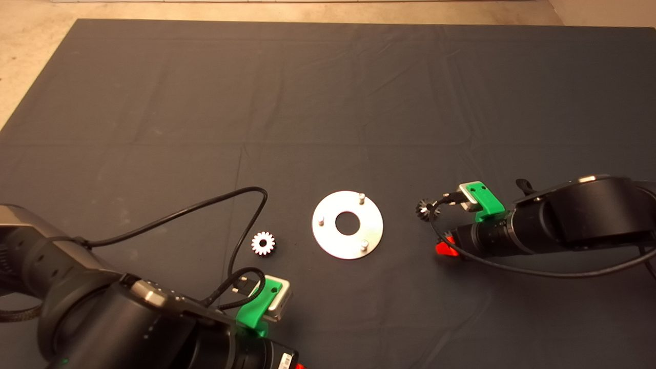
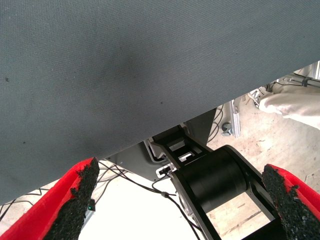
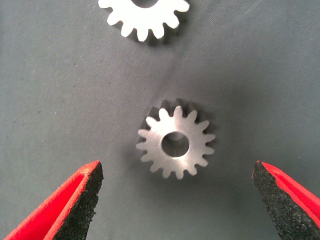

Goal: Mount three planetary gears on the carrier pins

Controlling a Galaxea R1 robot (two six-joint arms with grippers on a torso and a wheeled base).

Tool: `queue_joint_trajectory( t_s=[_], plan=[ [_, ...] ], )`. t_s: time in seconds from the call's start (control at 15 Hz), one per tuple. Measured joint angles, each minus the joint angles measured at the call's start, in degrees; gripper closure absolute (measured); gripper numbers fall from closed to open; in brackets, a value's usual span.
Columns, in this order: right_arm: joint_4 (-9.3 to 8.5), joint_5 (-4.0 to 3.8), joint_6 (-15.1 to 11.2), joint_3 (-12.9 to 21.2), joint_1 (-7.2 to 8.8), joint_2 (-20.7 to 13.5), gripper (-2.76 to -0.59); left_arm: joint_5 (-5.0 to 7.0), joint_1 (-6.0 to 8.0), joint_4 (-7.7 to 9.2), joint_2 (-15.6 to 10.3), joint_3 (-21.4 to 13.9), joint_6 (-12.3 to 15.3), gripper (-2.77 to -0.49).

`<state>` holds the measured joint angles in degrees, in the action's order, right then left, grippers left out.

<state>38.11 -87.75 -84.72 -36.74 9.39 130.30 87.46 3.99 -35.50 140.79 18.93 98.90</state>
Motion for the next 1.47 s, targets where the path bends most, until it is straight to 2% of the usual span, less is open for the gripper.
queue_joint_trajectory(
  t_s=[0.73,0.87,1.13,1.47],
  plan=[
    [0.01,0.01,0.04,-4.07,-0.08,2.94,-2.23,0.0,0.0,-0.17,-0.13,0.0,0.16,-2.34],
    [0.03,0.04,0.05,-4.38,-0.69,3.13,-2.11,-0.02,0.0,-0.2,-0.16,0.0,0.16,-2.34],
    [0.01,0.01,0.05,-4.46,-1.77,3.21,-2.09,0.02,0.0,-0.39,-0.2,0.0,0.18,-2.34],
    [0.01,-0.01,0.05,-4.46,-3.42,3.18,-1.81,0.02,0.0,-0.78,-0.35,0.0,0.18,-2.34]
  ],
)
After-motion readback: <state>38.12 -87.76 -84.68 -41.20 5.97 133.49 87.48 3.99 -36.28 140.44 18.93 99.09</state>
